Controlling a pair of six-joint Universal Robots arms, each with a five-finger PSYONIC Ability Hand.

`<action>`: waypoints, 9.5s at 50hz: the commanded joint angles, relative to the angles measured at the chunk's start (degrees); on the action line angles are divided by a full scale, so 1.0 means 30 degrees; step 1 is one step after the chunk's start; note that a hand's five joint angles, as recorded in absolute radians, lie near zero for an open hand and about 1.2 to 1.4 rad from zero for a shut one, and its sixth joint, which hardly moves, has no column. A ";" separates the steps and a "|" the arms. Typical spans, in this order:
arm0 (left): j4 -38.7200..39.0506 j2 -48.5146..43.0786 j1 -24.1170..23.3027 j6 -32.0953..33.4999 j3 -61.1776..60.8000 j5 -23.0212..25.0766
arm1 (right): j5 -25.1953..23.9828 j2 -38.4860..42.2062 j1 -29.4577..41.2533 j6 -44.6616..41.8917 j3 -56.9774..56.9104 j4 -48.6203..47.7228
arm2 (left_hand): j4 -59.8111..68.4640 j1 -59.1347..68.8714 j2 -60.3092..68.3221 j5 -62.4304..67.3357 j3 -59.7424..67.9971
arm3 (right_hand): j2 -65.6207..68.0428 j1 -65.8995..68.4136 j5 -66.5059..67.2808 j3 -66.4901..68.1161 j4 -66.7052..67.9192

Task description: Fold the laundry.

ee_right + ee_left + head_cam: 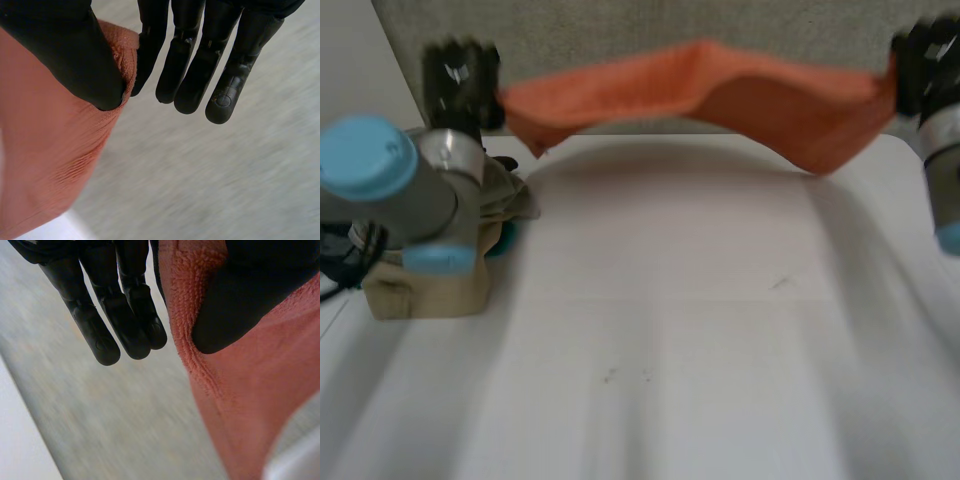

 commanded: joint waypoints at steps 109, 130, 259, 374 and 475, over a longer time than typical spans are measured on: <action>-0.6130 -0.1064 -0.2179 0.2014 -0.1129 -0.2009 | -0.1103 -0.0419 -0.4793 -0.1393 0.6222 1.0246 | 0.3706 0.4719 0.3740 0.4705 0.3840 | 0.4136 0.6787 0.4473 0.4065 0.3936; -0.5954 -0.3877 -0.1886 0.2219 0.2916 -0.2097 | -0.0664 0.0166 -0.4354 -0.1042 0.3467 0.9184 | 0.3706 0.4719 0.3740 0.4705 0.3840 | -0.6409 -0.3759 -0.6073 -0.6481 -0.6609; -0.4490 -1.4277 0.0282 0.6028 1.5953 0.2564 | -0.4209 -0.0362 -0.5086 -0.0836 0.7978 0.6584 | -1.9051 -1.8037 -1.9017 -1.8052 -1.8916 | -1.4403 -1.1753 -1.4067 -1.4475 -1.4603; -0.3200 -0.3673 -0.5548 0.3420 0.0485 0.0805 | -0.0987 0.1338 0.1770 -0.0307 0.7336 0.3801 | -1.9107 -1.8094 -1.9074 -1.8108 -1.8973 | 0.4136 0.6787 0.4473 0.4064 0.3936; -1.0495 0.0809 -0.4583 0.2309 0.2007 0.4050 | 0.0362 0.0370 0.4963 1.1028 0.2761 0.8723 | -1.8603 -1.7589 -1.8569 -1.7604 -1.8468 | -1.9197 -1.6546 -1.8860 -1.9269 -1.9397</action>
